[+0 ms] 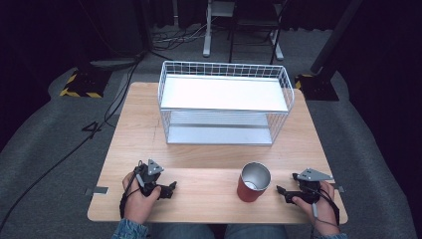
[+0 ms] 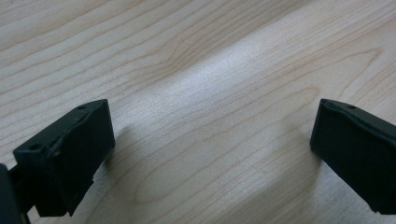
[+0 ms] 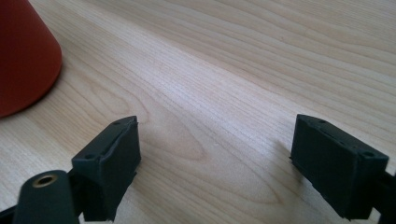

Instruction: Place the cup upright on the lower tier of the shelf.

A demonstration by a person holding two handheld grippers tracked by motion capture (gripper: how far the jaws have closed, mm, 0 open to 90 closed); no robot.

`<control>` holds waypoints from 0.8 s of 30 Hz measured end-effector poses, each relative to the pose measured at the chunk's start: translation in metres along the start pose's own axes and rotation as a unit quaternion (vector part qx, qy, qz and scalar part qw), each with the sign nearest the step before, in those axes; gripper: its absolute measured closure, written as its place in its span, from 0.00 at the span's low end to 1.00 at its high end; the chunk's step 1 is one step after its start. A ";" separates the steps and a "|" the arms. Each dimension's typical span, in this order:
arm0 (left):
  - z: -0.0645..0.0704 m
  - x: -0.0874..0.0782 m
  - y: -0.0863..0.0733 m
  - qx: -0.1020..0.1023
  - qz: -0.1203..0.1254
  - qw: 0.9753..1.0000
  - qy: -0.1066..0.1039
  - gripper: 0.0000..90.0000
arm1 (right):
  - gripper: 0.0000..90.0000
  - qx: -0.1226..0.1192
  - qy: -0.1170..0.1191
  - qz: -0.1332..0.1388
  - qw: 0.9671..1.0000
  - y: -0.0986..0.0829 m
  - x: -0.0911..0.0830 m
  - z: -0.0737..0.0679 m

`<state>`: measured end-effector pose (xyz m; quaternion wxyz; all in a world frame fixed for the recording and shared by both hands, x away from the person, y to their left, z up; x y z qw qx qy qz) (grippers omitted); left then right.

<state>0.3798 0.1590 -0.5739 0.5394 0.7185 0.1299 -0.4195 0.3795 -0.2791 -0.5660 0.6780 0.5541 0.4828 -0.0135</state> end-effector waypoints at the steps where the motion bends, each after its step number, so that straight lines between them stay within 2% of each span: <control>1: 0.000 0.000 0.000 0.000 0.001 1.000 0.000 0.00 | 0.19 0.002 -0.001 0.000 1.000 0.000 0.000 0.000; 6: 0.000 0.001 0.001 -0.001 0.002 1.000 -0.001 0.00 | 0.24 0.003 -0.003 0.005 1.000 -0.002 -0.004 -0.001; 10: 0.000 0.002 0.002 0.000 0.001 1.000 -0.001 0.00 | 0.23 0.005 0.002 0.016 1.000 -0.001 -0.007 -0.008; 19: 0.000 0.004 0.004 -0.003 0.001 1.000 0.003 0.00 | 0.21 -0.026 0.035 0.048 0.998 0.006 -0.027 -0.047; 24: 0.000 0.006 0.007 -0.005 0.001 1.000 0.004 0.00 | 0.20 -0.048 0.062 0.071 0.994 0.007 -0.034 -0.072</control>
Point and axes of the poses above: each handheld gripper's, and its own axes: x roughly forward along the jaws, y roughly out of its top, z roughly to its right, the point moved 9 cm from there along x, roughly forward along the jaws, and after that the axes turned 7 degrees about y, right-handed, at the moved point
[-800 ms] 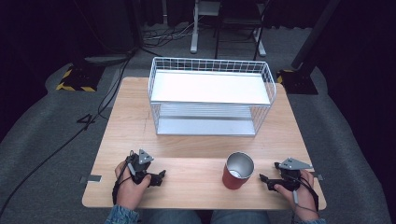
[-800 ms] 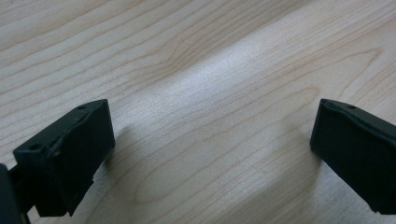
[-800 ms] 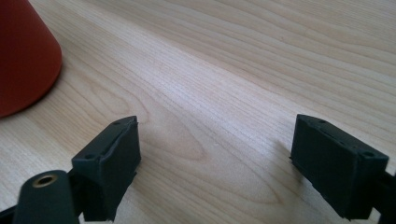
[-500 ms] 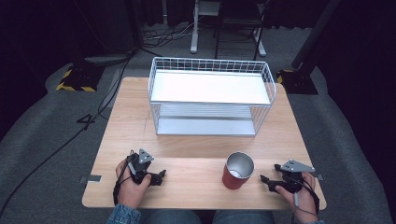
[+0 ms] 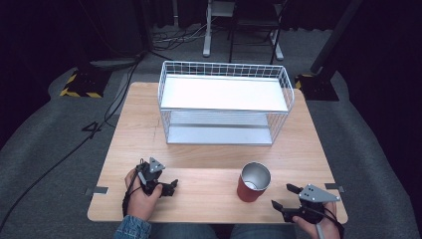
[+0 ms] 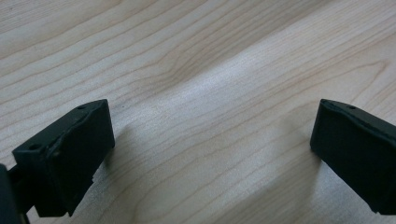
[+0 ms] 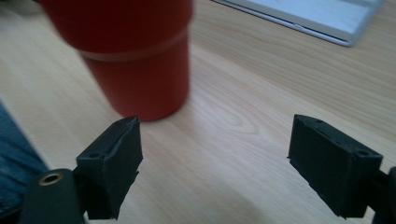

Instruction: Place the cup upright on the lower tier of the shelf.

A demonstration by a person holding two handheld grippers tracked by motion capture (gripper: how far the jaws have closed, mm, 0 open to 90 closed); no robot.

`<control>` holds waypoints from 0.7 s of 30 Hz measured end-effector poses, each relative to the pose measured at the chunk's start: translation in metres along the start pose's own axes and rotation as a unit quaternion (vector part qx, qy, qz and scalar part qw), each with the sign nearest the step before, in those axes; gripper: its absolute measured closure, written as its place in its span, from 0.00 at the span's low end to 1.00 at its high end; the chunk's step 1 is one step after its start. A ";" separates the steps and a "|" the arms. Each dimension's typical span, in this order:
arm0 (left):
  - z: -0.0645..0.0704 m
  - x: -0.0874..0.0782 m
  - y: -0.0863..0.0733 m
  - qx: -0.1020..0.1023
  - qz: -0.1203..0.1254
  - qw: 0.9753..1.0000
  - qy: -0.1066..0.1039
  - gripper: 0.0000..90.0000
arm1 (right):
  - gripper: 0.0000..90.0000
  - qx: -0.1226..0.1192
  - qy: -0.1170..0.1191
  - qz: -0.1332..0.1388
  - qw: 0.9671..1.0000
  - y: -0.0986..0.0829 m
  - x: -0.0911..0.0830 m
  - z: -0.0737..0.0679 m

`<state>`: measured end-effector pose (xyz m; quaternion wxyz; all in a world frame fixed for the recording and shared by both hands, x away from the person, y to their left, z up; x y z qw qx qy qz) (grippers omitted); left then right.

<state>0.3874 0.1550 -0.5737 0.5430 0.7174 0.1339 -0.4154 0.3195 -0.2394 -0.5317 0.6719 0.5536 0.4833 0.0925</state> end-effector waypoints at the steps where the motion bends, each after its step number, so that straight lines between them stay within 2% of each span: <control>1: 0.000 0.000 0.000 0.000 0.001 1.000 0.000 0.00 | 0.20 -0.002 0.007 0.003 1.000 0.001 0.001 -0.005; 3: 0.000 0.001 0.001 -0.001 0.000 1.000 0.000 0.00 | 0.19 -0.002 0.022 0.014 1.000 0.003 0.005 -0.013; 9: 0.001 0.002 0.003 -0.002 -0.001 1.000 0.003 0.00 | 0.18 -0.003 0.035 0.026 0.999 0.005 0.026 -0.024; 16: 0.001 0.003 0.003 -0.002 0.000 1.000 0.003 0.00 | 0.18 0.000 0.033 0.040 0.999 0.010 0.041 -0.028; 21: 0.002 0.003 0.004 -0.005 0.001 1.000 0.003 0.00 | 0.18 -0.002 0.036 0.039 0.999 0.014 0.055 -0.032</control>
Point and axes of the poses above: each handheld gripper's, and its own axes: x roughly forward along the jaws, y roughly out of its top, z roughly to its right, the point moved 9 cm from there along x, roughly forward along the jaws, and after that the axes turned 7 degrees about y, right-handed, at the moved point
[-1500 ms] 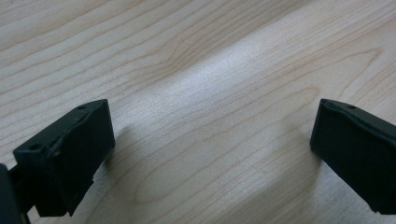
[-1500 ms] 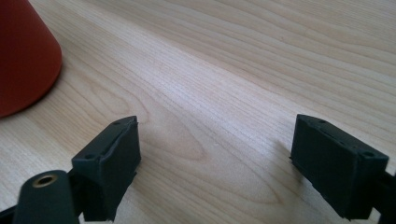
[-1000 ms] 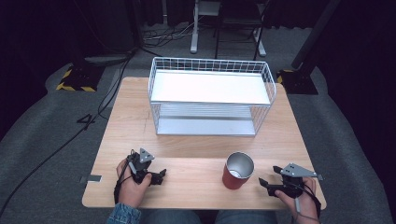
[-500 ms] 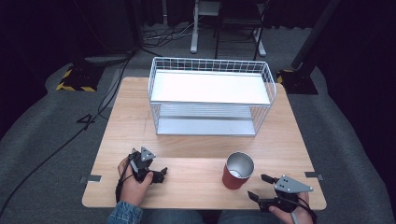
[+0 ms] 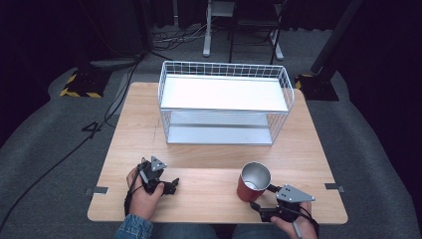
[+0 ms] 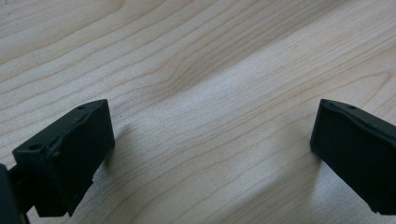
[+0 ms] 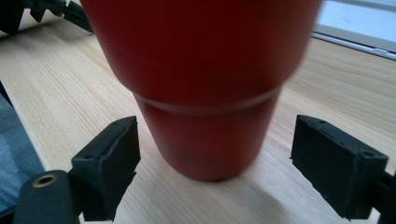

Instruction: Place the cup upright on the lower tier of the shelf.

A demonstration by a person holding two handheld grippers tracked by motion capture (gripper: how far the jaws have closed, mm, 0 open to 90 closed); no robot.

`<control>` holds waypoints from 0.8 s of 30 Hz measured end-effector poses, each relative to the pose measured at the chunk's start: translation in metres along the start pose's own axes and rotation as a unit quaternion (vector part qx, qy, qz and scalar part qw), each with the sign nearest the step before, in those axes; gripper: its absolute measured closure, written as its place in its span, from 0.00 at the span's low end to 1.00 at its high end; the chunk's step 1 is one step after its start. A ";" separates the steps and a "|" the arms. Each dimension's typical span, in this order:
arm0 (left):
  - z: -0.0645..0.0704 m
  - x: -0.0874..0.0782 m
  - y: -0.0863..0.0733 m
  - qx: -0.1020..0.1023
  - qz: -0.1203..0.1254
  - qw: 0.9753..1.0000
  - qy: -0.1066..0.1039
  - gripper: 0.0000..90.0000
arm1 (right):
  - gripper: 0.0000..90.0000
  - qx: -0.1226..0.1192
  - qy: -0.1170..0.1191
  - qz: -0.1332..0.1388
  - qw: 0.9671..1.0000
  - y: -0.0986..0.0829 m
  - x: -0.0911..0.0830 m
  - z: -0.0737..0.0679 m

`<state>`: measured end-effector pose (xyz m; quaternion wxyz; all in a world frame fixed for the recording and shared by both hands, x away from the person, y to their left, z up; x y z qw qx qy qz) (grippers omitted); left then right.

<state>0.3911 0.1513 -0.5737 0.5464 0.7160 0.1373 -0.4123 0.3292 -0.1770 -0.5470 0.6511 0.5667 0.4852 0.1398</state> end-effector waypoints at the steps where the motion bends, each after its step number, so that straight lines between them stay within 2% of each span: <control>1: 0.000 0.000 0.000 0.000 0.000 1.000 0.000 0.00 | 0.18 -0.001 0.001 -0.001 1.000 0.001 0.003 -0.001; 5: 0.000 0.001 0.001 0.004 0.000 1.000 0.000 0.00 | 0.18 -0.006 -0.001 -0.001 1.000 0.004 0.011 -0.002; 11: 0.001 0.001 0.001 0.003 -0.001 1.000 -0.001 0.00 | 0.18 0.021 0.004 -0.008 1.000 0.006 0.017 -0.002; 24: 0.001 0.002 0.002 0.006 -0.001 1.000 -0.001 0.00 | 0.17 0.014 -0.010 -0.019 1.000 0.013 0.026 -0.003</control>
Point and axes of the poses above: each handheld gripper's, and its own axes: x roughly forward along the jaws, y roughly out of its top, z roughly to its right, the point moved 9 cm from there along x, roughly forward along the jaws, and after that the axes turned 7 degrees about y, right-handed, at the moved point
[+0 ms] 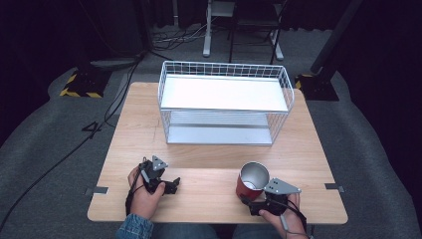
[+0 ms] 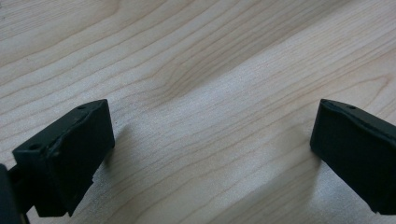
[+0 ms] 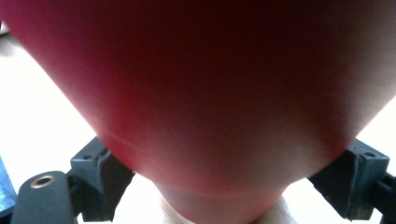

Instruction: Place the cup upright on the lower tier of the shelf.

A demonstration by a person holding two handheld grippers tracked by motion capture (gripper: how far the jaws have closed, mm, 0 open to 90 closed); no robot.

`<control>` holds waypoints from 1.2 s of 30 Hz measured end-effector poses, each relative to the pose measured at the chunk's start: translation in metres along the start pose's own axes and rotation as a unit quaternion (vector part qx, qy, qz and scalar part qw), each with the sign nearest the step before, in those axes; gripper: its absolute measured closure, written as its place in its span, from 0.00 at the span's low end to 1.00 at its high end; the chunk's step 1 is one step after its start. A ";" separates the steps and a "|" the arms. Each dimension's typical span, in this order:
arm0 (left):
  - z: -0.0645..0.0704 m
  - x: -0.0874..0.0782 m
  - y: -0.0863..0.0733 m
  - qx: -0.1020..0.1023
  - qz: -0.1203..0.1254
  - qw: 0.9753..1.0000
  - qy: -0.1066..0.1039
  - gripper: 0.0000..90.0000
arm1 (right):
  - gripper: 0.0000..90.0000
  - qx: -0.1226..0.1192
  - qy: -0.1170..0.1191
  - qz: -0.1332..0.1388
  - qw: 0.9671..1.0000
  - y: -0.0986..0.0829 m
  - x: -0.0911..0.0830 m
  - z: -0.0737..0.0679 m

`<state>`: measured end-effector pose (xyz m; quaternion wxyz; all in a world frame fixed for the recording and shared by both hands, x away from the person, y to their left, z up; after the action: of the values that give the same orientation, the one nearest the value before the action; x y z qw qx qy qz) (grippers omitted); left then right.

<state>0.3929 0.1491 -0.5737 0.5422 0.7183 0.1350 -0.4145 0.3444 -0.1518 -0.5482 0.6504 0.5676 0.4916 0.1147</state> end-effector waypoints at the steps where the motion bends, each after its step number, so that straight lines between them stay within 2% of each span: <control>1: 0.000 0.000 0.000 0.000 0.000 1.000 0.000 0.00 | 0.17 -0.001 0.000 0.001 1.000 0.001 0.001 0.000; 9: 0.000 0.000 0.000 0.000 0.000 1.000 -0.001 0.00 | 0.17 -0.018 -0.004 0.022 1.000 0.007 0.004 -0.002; 18: 0.001 0.000 0.000 -0.002 0.000 1.000 -0.001 0.00 | 0.18 -0.028 -0.003 0.025 0.999 0.008 0.004 -0.003; 27: 0.000 0.000 0.000 0.000 0.000 1.000 -0.001 0.00 | 0.18 -0.023 0.003 0.035 0.999 0.013 0.006 -0.006; 36: 0.001 0.000 0.000 -0.001 0.000 1.000 -0.001 0.00 | 0.18 -0.026 0.006 0.067 0.997 0.030 0.015 -0.005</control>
<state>0.3928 0.1484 -0.5737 0.5430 0.7175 0.1347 -0.4150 0.3598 -0.1279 -0.5296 0.6531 0.5813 0.4532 0.1738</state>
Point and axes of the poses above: each handheld gripper's, and its own axes: x roughly forward along the jaws, y roughly out of its top, z roughly to its right, the point moved 9 cm from there along x, roughly forward along the jaws, and after that the axes turned 7 degrees about y, right-handed, at the moved point
